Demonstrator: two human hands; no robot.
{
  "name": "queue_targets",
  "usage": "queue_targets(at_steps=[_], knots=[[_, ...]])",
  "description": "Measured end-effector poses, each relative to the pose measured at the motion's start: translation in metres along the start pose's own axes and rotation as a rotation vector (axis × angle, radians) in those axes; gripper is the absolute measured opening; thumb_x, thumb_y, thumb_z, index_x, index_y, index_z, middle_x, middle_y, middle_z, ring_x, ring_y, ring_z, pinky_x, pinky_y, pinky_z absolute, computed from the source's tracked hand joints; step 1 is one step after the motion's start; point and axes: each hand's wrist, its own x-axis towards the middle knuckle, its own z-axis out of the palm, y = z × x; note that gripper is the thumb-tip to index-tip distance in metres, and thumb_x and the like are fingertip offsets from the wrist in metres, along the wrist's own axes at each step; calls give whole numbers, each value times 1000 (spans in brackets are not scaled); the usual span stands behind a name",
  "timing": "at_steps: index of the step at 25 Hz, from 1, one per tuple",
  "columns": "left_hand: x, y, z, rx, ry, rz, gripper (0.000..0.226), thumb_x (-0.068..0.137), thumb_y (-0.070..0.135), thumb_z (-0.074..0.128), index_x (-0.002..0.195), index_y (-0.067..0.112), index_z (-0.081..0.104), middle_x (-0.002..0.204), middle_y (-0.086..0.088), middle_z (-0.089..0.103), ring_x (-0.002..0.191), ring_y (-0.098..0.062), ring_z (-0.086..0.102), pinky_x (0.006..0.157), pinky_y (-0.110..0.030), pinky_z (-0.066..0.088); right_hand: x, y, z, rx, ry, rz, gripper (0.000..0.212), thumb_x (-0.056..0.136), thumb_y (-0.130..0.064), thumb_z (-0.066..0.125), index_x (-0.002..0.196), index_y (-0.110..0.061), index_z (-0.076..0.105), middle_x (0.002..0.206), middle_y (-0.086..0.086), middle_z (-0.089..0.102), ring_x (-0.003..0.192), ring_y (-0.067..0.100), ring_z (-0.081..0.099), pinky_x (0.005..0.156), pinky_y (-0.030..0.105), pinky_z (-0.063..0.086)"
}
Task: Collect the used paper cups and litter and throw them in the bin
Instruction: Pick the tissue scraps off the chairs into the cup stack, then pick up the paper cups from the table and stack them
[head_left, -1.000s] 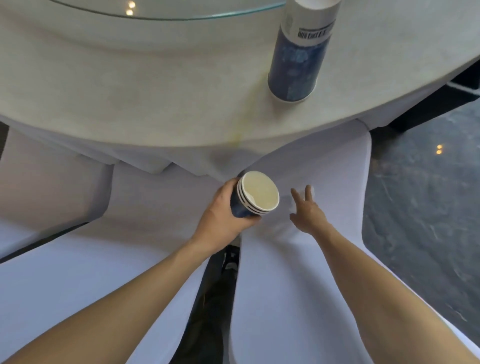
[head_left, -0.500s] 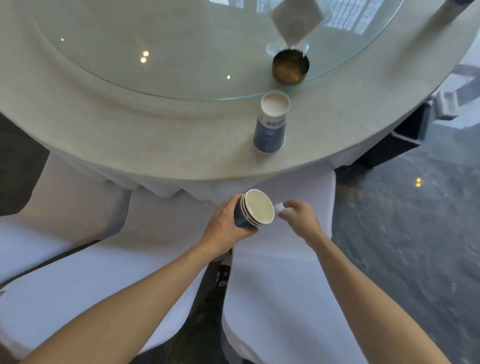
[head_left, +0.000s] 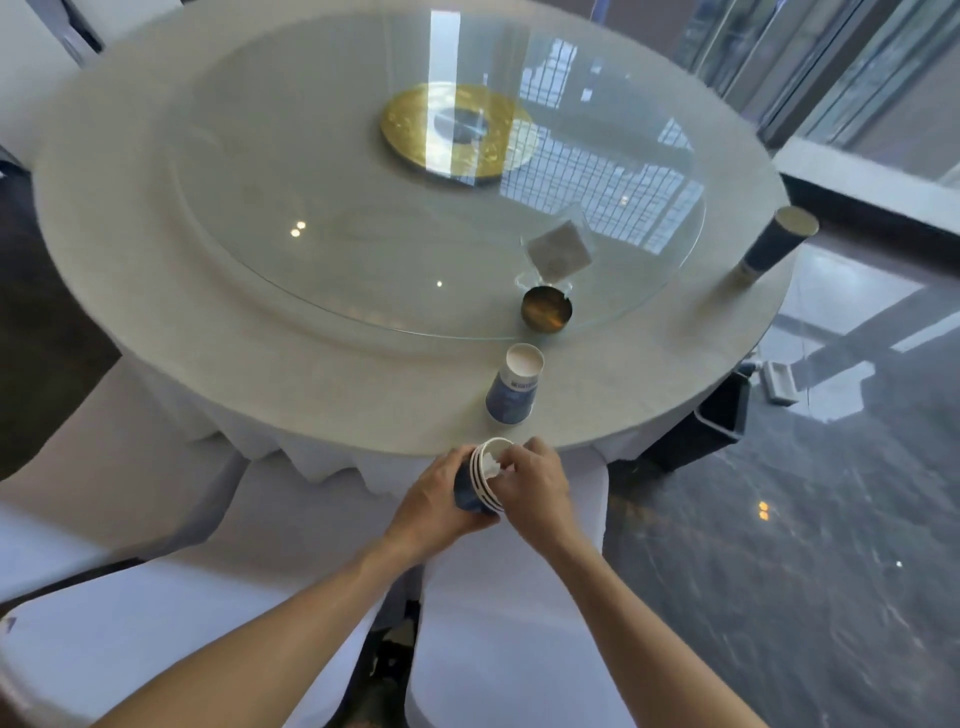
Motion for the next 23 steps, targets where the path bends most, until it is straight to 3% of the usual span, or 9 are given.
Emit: queue_targets(at_steps=[3,5,7,9,12,14,17,20,23], knots=[[-4,-6,-9,70,26,26,85,59,35,92,136,32,55,126,10,65,113,-14,64,95,-37,53,5,-14,5,-187,-241,-16,14,85,-14,56,71,-18,57,75,5,61,70,28,56,60,33,41],[-8,-15,-18,81,32,10,87,60,35,91,138,31,55,130,8,64,116,-16,63,97,-39,52,9,-19,3,-46,-453,17,26,86,-15,54,64,-30,57,72,-5,57,66,18,52,62,29,40],[-8,-25,-23,48,33,-14,86,61,33,90,139,29,55,131,8,63,117,-18,63,97,-40,52,12,-23,-4,101,-536,58,38,86,-9,48,76,-39,69,75,-11,62,67,9,57,64,26,41],[-9,-31,-26,-21,43,-45,82,62,32,91,137,27,57,127,8,64,116,-17,63,96,-40,52,21,-24,-11,103,-472,75,43,87,-5,46,102,-29,78,87,-1,75,76,11,65,69,25,47],[-9,-35,-28,-104,70,-66,78,63,33,91,133,28,58,126,11,65,116,-14,63,97,-38,52,43,-29,-24,-19,-168,-35,25,90,-8,55,93,-19,78,92,4,76,87,22,69,76,35,52],[-10,-36,-31,-140,75,-74,77,63,36,91,132,31,58,125,14,66,116,-10,63,97,-34,52,64,-33,-34,-142,47,-166,23,90,-10,62,108,-17,74,117,7,71,106,30,64,88,39,51],[-12,-35,-37,-192,73,-87,76,62,38,90,130,34,57,124,17,66,114,-3,62,92,-25,51,97,-35,-42,-467,-7,-212,76,88,-18,70,157,-29,39,170,14,18,149,38,26,115,47,34],[-17,-38,-45,-210,83,-106,78,62,37,91,132,34,57,125,18,66,115,1,61,88,-14,46,119,-31,-35,-733,-129,-174,102,86,-26,73,163,-41,8,170,11,-22,156,45,-11,120,63,19],[-25,-45,-55,-200,95,-129,83,62,40,94,135,38,54,128,21,64,117,2,59,87,-9,44,133,-26,-23,-795,-171,-161,110,85,-25,75,162,-40,-1,168,11,-30,154,46,-20,119,69,14]])
